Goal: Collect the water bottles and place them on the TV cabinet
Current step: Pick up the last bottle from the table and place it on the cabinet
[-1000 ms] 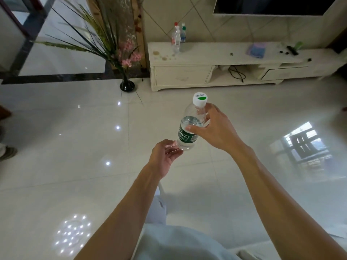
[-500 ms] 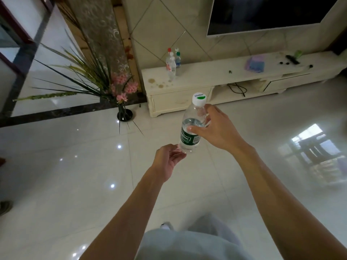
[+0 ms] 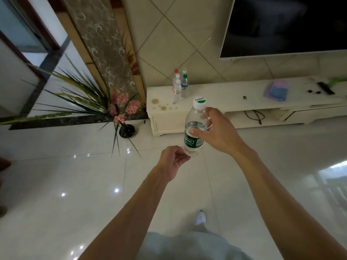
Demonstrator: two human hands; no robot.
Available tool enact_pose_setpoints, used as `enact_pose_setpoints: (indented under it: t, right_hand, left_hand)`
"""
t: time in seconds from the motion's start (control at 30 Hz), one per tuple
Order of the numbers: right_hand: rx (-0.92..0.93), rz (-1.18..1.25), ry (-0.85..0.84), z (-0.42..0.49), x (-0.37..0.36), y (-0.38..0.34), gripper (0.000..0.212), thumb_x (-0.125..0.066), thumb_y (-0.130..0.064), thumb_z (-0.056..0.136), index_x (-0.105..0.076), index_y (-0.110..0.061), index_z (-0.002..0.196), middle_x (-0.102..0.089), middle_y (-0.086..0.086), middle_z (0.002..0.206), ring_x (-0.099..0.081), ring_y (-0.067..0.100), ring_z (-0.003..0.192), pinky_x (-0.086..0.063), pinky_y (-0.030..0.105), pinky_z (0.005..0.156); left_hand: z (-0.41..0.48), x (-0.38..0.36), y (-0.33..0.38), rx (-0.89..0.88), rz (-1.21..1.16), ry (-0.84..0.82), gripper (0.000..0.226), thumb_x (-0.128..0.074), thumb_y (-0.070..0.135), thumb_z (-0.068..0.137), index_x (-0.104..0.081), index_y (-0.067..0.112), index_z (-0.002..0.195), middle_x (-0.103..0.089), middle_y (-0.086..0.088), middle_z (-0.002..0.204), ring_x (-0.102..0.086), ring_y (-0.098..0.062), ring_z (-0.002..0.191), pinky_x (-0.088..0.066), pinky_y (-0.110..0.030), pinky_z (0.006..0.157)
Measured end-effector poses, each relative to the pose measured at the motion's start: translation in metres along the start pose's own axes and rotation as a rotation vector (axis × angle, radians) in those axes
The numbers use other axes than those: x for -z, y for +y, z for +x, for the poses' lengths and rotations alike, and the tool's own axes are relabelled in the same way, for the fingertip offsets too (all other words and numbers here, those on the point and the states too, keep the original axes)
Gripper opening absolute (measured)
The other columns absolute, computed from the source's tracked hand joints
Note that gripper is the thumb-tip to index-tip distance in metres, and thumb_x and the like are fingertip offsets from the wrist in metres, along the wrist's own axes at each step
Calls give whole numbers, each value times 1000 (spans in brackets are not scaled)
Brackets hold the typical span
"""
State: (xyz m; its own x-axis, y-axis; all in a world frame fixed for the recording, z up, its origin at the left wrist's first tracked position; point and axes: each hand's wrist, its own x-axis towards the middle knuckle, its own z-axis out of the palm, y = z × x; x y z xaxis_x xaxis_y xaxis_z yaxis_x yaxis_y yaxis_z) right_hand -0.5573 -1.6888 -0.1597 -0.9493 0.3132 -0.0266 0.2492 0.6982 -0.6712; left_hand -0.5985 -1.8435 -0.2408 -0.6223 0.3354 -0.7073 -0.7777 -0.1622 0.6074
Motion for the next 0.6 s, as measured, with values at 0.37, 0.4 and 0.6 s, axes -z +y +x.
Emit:
enact_pose_setpoints:
  t: [0.37,0.4,0.6]
  right_hand:
    - [36,29,-70,137,62,69,67,-76,-49,74,-47,-21,128,-52,-4,118,-56,10,86,-43,25,73]
    - [42,25,-79,149,61,72,66,-76,-49,74,-47,-21,126,-51,-4,117,-56,10,86,-42,24,73]
    - [25,-36,-112,230,52,90,62,-78,-48,73,-46,-22,120,-51,-7,116,-55,10,90,-41,24,73]
  left_hand:
    - [100,-97,47,-11,-89,60,26,-35,-12,79,-53,-6,97,-61,-21,90,-60,-39,95,-51,-47,99]
    - [110,-100,51,-7,-87,68,26,-35,-12,78,-53,-5,96,-61,-21,89,-60,-39,96,-51,-47,99]
    - [192,-127,86,9,-101,106,20,-35,-12,81,-51,0,79,-55,-18,83,-56,-36,95,-50,-48,101]
